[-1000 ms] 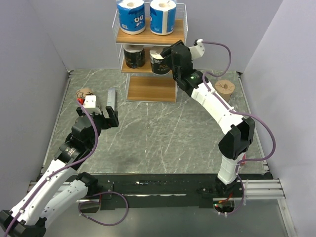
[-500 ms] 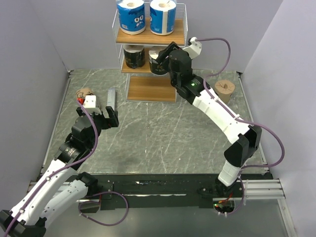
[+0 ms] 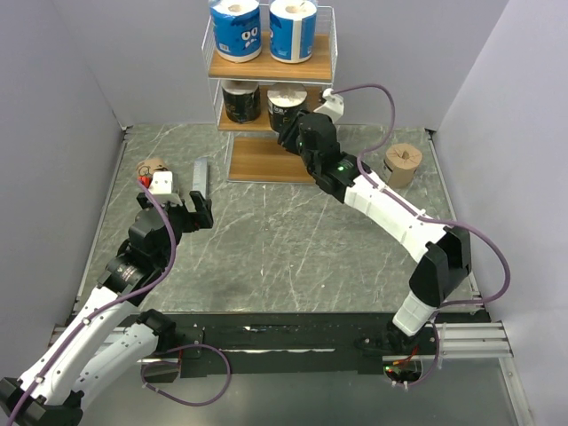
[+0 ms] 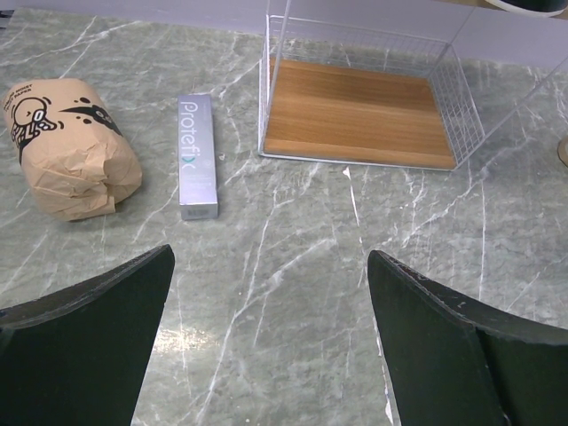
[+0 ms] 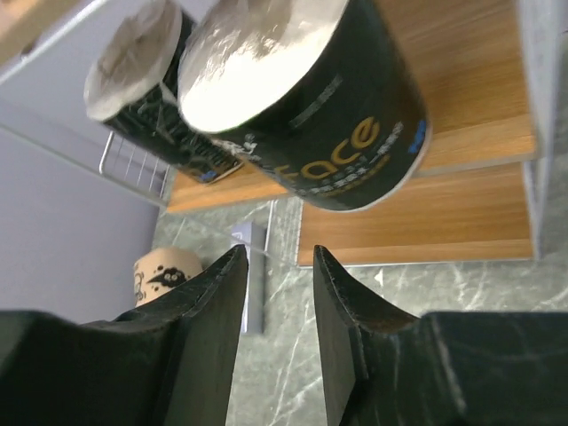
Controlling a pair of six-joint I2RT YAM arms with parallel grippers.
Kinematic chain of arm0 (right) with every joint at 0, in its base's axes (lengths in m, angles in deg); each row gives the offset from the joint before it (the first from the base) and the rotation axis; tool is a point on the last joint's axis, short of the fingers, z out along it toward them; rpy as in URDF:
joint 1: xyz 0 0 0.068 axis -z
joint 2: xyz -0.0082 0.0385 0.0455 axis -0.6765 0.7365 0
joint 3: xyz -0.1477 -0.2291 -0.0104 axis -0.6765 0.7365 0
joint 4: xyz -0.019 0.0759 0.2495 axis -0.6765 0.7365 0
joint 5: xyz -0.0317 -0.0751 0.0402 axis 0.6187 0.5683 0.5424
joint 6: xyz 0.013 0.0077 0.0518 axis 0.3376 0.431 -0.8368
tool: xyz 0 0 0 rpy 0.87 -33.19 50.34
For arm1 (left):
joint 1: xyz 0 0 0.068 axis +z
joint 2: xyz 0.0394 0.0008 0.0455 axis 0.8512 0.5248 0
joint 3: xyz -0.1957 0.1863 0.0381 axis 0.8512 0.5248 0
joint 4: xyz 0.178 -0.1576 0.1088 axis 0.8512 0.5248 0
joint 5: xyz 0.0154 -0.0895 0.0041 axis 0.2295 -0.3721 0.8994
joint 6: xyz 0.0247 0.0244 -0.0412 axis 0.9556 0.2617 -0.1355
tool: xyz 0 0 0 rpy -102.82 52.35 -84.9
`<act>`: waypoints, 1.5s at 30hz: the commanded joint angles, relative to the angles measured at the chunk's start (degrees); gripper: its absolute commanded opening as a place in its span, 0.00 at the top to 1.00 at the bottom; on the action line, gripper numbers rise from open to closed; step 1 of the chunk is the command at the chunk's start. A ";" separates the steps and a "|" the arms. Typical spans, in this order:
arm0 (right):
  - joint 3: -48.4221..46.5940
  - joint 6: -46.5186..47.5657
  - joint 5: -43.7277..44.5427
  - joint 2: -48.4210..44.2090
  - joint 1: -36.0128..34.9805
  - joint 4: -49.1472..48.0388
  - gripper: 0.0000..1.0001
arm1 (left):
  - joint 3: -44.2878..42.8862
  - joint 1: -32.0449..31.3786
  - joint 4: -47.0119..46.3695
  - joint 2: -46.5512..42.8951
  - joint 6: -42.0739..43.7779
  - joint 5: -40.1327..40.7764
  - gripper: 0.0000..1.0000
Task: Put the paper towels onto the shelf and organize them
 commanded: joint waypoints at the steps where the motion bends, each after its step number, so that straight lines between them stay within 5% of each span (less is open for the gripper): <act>1: -1.43 0.91 -1.66 1.82 -0.42 -7.17 0.57 | -1.16 -0.19 -2.04 -0.73 -0.06 1.43 0.04; 34: -18.22 10.93 12.40 17.21 2.31 -10.08 0.56 | -0.98 -0.28 -2.04 -0.64 0.03 2.57 0.04; 45: -0.07 12.59 -3.55 1.16 1.78 -9.90 0.45 | -0.89 -0.28 -1.87 -0.55 0.12 3.27 0.03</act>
